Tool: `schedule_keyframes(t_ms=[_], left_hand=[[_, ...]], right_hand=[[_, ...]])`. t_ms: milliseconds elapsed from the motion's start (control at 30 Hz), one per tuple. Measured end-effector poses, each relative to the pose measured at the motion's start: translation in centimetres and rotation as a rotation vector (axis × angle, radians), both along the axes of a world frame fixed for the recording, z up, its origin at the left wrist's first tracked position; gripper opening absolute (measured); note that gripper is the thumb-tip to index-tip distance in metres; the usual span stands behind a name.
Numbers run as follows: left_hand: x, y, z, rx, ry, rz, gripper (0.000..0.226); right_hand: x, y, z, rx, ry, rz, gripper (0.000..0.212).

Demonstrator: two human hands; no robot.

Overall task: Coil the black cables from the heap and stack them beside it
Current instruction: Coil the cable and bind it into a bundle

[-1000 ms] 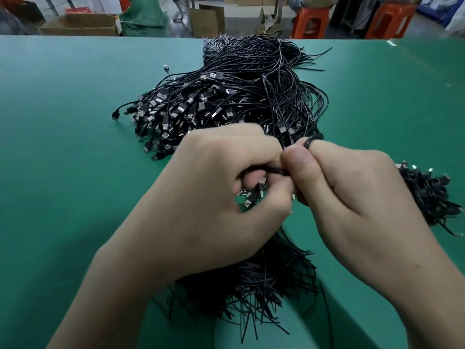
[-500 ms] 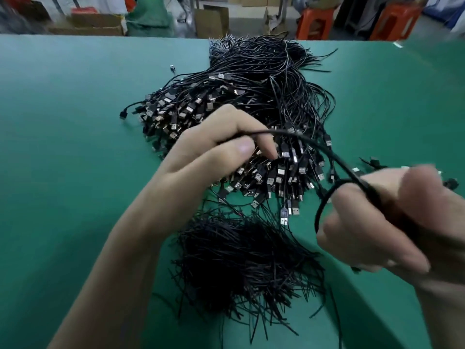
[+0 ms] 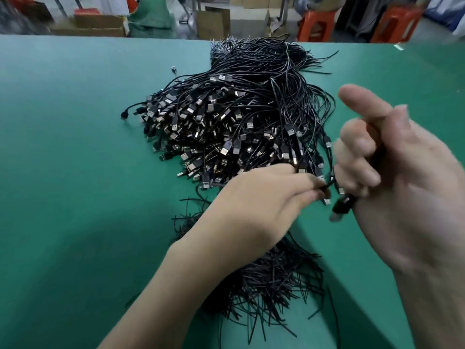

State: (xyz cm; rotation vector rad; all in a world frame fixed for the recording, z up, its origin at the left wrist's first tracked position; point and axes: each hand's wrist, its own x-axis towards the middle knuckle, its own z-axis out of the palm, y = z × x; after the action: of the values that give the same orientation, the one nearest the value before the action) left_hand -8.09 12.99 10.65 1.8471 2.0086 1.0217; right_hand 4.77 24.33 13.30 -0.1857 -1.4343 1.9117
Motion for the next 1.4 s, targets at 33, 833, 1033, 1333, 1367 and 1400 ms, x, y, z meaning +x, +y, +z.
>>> schedule_keyframes(t_ms=[33,833,1033,1333,1367,1400], left_hand=[[0.1,0.0,0.2,0.004,0.027,0.001,0.025],[-0.3,0.4,-0.5,-0.045,-0.052,-0.029,0.027],[-2.2,-0.9,1.4,0.104,0.203,0.044,0.025],[-3.2,-2.0,2.4,0.220,0.160,0.082,0.017],[-3.5,-2.1,2.4,0.243,0.089,0.060,0.015],[-3.8,-2.2,2.5,0.266,0.028,0.042,0.014]], right_hand=[[-0.1,0.0,-0.3,0.096,-0.004,-0.134,0.035],[-1.2,-2.0,-1.3,0.168,-0.063,-0.274,0.037],[-0.9,-1.1,-2.6,0.857,-0.500,-0.575,0.033],[-1.6,-1.8,-3.0,0.652,-0.647,-0.073,0.055],[-1.5,-1.7,-2.9,0.540,-0.593,0.042,0.054],[-1.4,-1.6,-2.7,0.434,-0.542,0.143,0.053]])
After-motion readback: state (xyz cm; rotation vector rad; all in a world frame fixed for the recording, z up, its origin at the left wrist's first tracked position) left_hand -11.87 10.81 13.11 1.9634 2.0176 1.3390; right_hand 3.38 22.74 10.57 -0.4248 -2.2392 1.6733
